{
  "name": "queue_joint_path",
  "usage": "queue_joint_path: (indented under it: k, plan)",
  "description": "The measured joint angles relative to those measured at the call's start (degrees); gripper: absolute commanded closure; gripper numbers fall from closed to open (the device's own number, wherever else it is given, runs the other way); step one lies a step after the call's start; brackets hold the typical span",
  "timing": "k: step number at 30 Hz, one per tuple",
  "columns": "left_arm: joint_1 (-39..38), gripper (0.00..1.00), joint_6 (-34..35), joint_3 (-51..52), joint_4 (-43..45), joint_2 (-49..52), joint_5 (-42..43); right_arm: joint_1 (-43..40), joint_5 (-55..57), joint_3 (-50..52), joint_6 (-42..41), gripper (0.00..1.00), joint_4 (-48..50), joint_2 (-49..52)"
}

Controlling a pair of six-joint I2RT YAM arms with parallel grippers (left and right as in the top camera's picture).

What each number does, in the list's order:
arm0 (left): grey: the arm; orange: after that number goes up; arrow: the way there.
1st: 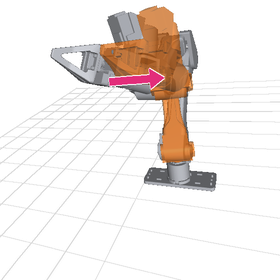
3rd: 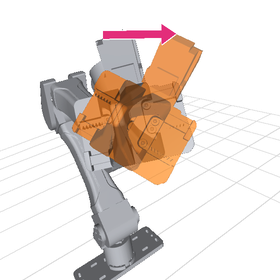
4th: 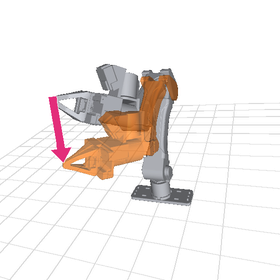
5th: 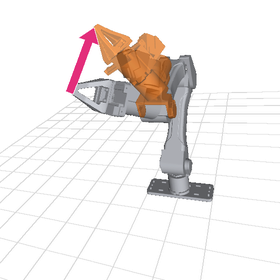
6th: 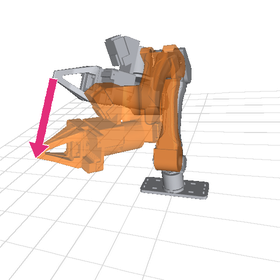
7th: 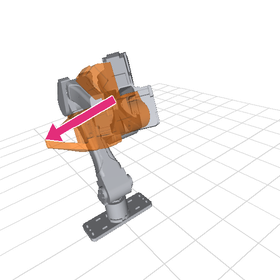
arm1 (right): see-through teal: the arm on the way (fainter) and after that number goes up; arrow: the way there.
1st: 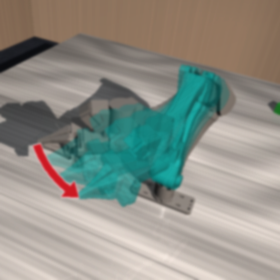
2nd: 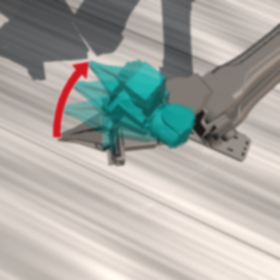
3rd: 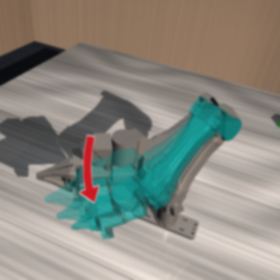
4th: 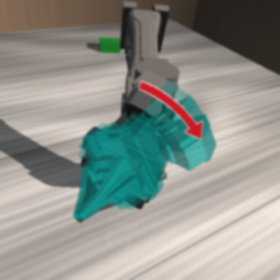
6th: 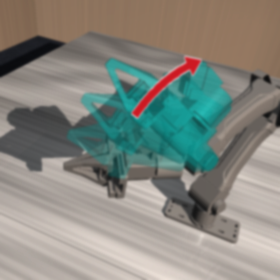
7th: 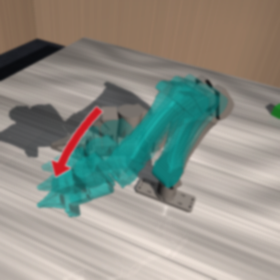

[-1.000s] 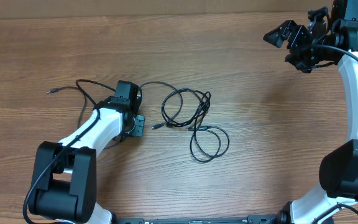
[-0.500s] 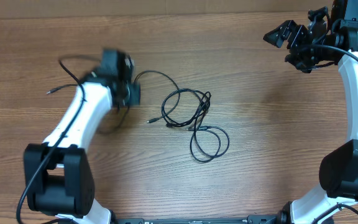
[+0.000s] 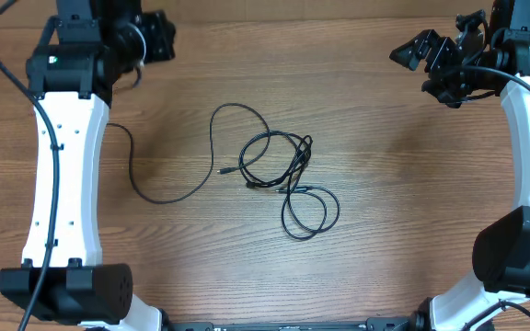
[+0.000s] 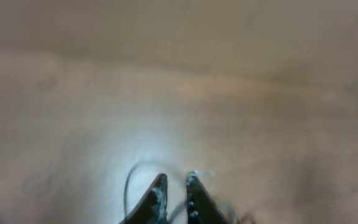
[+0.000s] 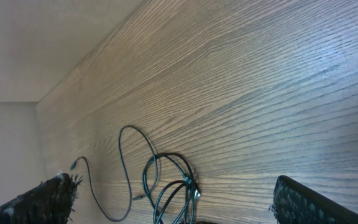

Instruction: Untangle cables

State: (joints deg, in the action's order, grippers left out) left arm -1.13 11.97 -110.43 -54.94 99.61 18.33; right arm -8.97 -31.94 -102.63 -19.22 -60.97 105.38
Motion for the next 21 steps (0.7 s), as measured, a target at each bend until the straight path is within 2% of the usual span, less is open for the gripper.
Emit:
queue_joint_path:
  k: [2, 4, 6, 9, 12, 16, 21]
  plan:
    - [-1.03, 0.85, -1.57, 1.33, -5.70, 0.17, -2.75, 0.00, 0.00, 0.00, 0.02, 0.00, 0.04, 0.00]
    - [-2.84, 0.77, -3.58, 4.68, -10.86, 0.98, -6.49, 0.00, 0.00, 0.00, 0.00, 0.00, -0.04, 0.00]
    - [-4.63, 0.58, -5.16, 8.68, -13.40, 2.60, -10.19, 0.00, -0.02, 0.00, 0.02, 0.00, -0.04, 0.00]
    - [-6.47, 0.42, -6.91, 15.19, -13.86, 5.92, -13.75, 0.00, -0.02, 0.00, 0.00, 0.00, -0.04, 0.00]
    - [-7.26, 0.46, -8.68, 21.75, -12.92, 10.84, -16.09, 0.00, 0.02, 0.00, 0.04, 0.00, 0.00, 0.00]
    - [-7.26, 0.50, -10.56, 24.30, -12.72, 14.88, -17.35, 0.00, 0.02, 0.00, 0.00, 0.00, 0.00, 0.00]
    - [-7.30, 0.49, -12.63, 24.70, -10.95, 19.32, -17.75, 0.00, 0.00, 0.00, 0.00, 0.00, -0.02, 0.00]
